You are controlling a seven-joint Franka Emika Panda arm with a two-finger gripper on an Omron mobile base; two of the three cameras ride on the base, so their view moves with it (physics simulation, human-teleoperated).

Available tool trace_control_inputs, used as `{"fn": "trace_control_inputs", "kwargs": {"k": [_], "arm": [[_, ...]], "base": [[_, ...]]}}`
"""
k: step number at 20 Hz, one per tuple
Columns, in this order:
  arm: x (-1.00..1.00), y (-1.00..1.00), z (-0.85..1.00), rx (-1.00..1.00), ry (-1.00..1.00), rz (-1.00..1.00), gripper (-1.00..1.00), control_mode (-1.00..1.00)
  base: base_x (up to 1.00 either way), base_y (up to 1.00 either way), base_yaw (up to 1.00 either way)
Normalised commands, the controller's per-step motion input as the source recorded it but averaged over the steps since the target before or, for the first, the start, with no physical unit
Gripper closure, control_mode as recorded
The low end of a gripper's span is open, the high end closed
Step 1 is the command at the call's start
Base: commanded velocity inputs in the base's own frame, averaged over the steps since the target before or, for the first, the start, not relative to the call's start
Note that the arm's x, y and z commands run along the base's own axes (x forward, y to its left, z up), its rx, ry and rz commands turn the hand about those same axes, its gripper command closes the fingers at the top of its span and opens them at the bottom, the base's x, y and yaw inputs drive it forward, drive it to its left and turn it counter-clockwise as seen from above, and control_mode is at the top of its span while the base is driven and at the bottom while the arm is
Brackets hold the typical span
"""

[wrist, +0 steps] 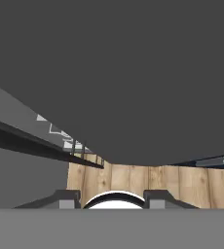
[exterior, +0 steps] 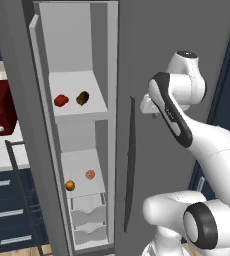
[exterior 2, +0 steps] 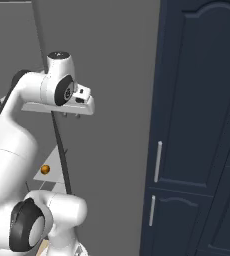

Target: Take the sweet potato and bell pepper from the highest rack and move them to the second highest rack where the peach and mango are located, to maximize freezer space. Close the freezer door after rearranging.

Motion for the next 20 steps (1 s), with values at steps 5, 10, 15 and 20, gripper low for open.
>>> {"fn": "trace_control_inputs", "kwargs": {"k": [5,10,15,20], "arm": [[-0.18,0.04,0.0,0.0,-0.07,0.0,-1.0,-1.0],[-0.67,0.2,-0.01,0.0,-0.34,0.1,-1.0,-1.0],[-0.16,0.02,0.0,0.0,-0.07,0.05,-1.0,1.0],[0.0,0.0,0.0,0.0,0.0,0.0,-1.0,1.0]], "base": [[0.0,0.0,0.0],[0.0,0.0,0.0],[-0.47,0.09,0.28],[0.01,0.21,0.53]]}}
